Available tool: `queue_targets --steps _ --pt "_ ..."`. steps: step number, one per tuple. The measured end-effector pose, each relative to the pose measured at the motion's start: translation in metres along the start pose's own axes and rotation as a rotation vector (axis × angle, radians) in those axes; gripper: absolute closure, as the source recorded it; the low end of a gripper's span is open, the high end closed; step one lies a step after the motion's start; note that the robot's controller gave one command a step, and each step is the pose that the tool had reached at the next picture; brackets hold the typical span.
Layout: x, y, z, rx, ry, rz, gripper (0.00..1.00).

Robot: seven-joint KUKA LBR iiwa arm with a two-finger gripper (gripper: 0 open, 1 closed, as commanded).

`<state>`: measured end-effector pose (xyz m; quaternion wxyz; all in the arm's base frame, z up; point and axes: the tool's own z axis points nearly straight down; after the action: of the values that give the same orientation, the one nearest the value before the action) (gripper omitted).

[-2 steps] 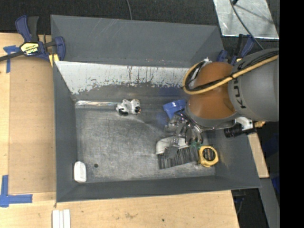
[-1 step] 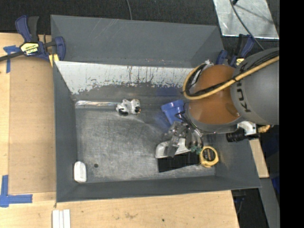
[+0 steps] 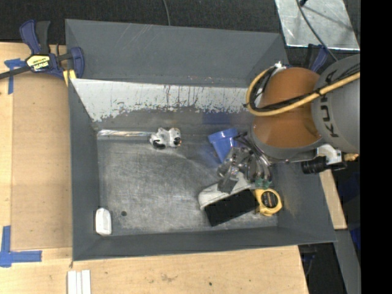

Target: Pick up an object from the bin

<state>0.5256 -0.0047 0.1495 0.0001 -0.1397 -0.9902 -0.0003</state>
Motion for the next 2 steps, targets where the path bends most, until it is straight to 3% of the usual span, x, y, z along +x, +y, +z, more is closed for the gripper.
queue_targets --steps 1,2 --pt "0.0061 -0.0053 -0.0175 0.000 -0.002 0.013 0.00" --pt "0.0104 -0.0073 -0.0096 0.001 -0.001 0.018 0.00"
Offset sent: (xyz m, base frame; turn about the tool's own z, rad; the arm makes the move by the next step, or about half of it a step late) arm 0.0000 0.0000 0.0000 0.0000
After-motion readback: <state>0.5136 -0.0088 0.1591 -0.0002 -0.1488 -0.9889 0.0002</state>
